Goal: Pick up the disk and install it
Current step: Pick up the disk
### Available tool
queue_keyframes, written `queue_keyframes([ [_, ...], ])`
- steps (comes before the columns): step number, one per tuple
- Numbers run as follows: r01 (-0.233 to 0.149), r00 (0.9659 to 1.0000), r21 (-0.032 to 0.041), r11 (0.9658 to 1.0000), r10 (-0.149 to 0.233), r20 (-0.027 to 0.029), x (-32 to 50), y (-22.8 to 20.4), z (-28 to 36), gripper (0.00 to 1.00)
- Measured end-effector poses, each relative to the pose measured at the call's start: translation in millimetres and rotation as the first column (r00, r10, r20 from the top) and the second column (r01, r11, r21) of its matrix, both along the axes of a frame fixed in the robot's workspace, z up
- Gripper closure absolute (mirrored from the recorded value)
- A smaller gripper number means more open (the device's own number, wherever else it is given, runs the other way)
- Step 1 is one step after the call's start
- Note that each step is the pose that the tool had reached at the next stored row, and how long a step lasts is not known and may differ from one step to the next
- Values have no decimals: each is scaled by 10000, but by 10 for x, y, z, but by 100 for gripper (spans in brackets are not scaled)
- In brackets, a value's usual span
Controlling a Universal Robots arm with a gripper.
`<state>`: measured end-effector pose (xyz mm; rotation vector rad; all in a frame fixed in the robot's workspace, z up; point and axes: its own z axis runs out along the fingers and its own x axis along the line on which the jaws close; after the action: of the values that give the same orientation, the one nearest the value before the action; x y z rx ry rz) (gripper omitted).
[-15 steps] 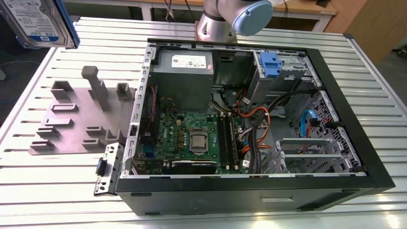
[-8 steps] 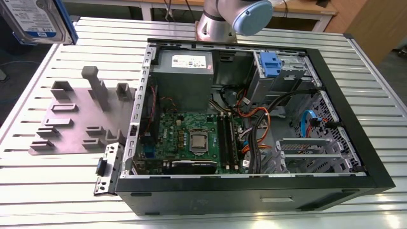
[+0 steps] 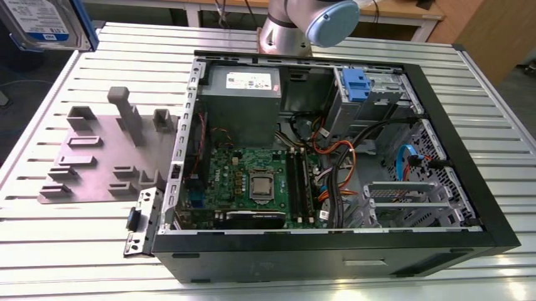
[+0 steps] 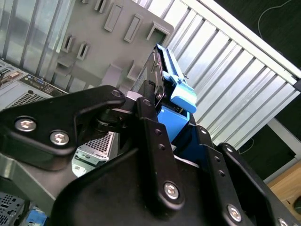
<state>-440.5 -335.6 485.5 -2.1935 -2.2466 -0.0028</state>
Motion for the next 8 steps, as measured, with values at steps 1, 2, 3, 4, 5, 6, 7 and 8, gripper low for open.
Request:
queue_keyframes([
  [1, 1, 10000, -5, 10000, -1, 0, 0, 0, 19, 64],
  [2, 0, 10000, -11, 10000, 0, 1, 0, 0, 38, 64],
  [3, 0, 10000, -15, 10000, 0, 0, 0, 0, 47, 64],
  [4, 0, 10000, -16, 10000, 0, 1, 0, 0, 48, 64],
  [5, 0, 10000, -17, 10000, 0, 1, 0, 0, 48, 64],
  [6, 0, 10000, -16, 10000, 0, 2, 0, 0, 48, 64],
  [7, 1, 10000, -17, 10000, -1, 1, 0, -2, 49, 64],
  [8, 1, 10000, -17, 10000, -1, 2, 0, -5, 49, 64],
])
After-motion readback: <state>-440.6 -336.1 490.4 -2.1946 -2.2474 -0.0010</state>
